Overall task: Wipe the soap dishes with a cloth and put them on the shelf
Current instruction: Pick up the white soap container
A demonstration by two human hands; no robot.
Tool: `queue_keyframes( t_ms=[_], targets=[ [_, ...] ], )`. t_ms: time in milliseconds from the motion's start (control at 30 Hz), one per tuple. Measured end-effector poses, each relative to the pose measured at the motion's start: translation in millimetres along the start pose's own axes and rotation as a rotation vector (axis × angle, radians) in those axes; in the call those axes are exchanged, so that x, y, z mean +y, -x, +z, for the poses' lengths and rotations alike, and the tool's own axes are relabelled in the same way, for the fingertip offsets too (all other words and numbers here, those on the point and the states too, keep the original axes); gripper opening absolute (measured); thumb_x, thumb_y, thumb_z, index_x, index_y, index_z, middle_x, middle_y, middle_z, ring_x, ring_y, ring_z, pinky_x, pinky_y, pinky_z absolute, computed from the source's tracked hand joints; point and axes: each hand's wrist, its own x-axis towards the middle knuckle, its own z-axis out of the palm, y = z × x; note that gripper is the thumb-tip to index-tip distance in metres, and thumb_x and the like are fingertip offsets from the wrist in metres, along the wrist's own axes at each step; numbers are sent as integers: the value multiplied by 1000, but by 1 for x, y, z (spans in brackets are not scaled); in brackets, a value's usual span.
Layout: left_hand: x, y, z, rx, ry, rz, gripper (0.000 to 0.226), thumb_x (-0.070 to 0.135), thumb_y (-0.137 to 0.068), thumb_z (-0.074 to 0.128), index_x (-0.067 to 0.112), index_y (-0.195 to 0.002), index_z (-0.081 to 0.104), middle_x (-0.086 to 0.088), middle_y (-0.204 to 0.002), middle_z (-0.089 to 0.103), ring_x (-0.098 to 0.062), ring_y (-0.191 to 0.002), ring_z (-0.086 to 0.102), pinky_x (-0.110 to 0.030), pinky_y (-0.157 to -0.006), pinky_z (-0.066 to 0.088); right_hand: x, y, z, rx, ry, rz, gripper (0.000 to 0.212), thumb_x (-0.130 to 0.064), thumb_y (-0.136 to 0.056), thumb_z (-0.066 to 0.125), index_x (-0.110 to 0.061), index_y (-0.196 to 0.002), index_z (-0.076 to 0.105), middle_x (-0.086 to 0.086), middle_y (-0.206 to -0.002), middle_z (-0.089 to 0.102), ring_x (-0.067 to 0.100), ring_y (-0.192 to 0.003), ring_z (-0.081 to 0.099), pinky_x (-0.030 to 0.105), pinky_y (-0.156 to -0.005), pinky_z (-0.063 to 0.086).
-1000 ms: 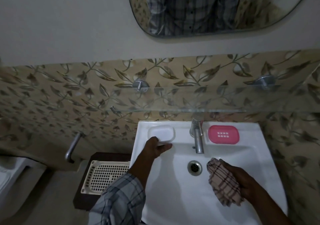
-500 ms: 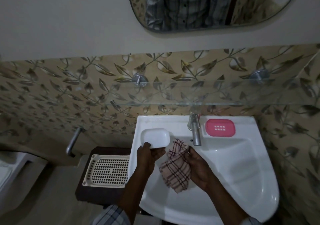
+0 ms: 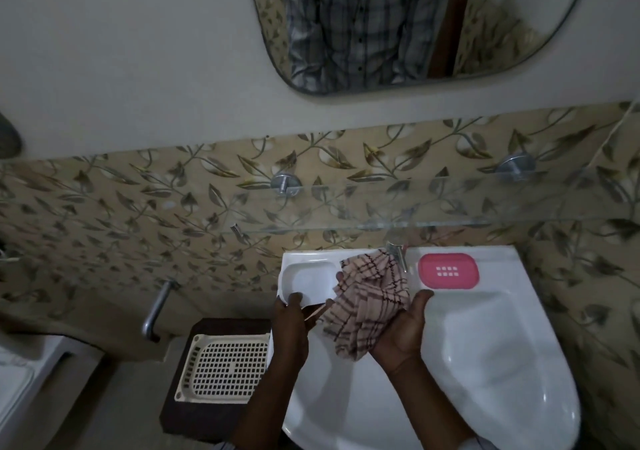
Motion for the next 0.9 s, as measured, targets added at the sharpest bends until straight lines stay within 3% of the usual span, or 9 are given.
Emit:
queue_keyframes(
  t_ms=[167, 300, 400, 500, 567, 700, 767, 800, 900],
  targets=[
    [7, -7, -11, 37, -12, -3, 25, 4, -97, 48, 4, -118, 60, -17, -100, 69, -21, -62, 75, -31, -51, 58, -3, -24, 9, -39, -26, 35, 104, -90, -72, 40, -10, -137, 55, 24, -150, 41, 46, -136, 38, 66, -114, 19],
    [13, -9, -13, 0, 26, -7, 28, 4, -97, 48, -1, -123, 57, -22, -103, 69, -25, -66, 75, -36, -58, 61, -7, -38, 35, -194, -12, -5, 102, -84, -78, 42, -11, -148, 37, 26, -153, 34, 47, -141, 29, 66, -116, 13],
    [16, -10, -11, -20, 16, -11, 26, 8, -98, 48, 2, -122, 57, -21, -104, 68, -24, -66, 75, -36, -57, 60, -9, -40, 46, -106, 57, 3, 92, -68, -85, 47, -5, -150, 31, 29, -155, 27, 49, -143, 24, 68, -115, 6],
    [17, -10, -6, -6, 20, 23, 23, 7, -98, 47, 4, -117, 59, -18, -103, 68, -33, -76, 75, -41, -63, 62, -22, -39, 47, 81, 155, -95, 60, -39, -81, 48, -4, -128, 58, 24, -132, 55, 41, -120, 55, 58, -109, 36],
    [14, -8, -3, 40, -41, 118, 23, 6, -99, 46, 6, -117, 60, -16, -106, 67, -40, -89, 72, -41, -66, 63, -36, -37, 45, 113, 204, -113, 54, -31, -76, 47, -2, -119, 63, 22, -120, 64, 37, -110, 63, 49, -99, 47],
    [11, -2, 9, 56, -184, 359, 22, 7, -102, 46, 10, -111, 66, -15, -106, 69, -28, -97, 70, -38, -71, 63, -42, -37, 51, 290, 654, -137, 36, -19, -88, 47, -4, -116, 64, 26, -116, 62, 36, -101, 62, 49, -94, 47],
    [5, 4, 18, 16, -228, 402, 22, 9, -102, 48, 18, -100, 69, -13, -101, 70, -22, -96, 71, -36, -73, 63, -19, -39, 68, 391, 913, -343, 27, -9, -94, 50, -27, -112, 59, 12, -101, 65, 30, -87, 62, 45, -76, 51],
    [1, 7, 23, -12, -251, 411, 23, 11, -102, 48, 18, -100, 70, -11, -99, 72, -20, -93, 71, -35, -74, 62, -5, -39, 75, 450, 1065, -484, 36, -9, -94, 52, -45, -101, 54, -2, -95, 61, 25, -85, 59, 41, -71, 49],
    [-10, 12, 34, -51, -327, 440, 24, 20, -99, 52, 3, -91, 68, -6, -80, 70, -17, -73, 66, -35, -64, 55, 23, -38, 79, 414, 1897, -708, 26, -30, -90, 43, -50, -106, 49, -8, -101, 35, 24, -99, 43, 46, -89, 43]
  ],
)
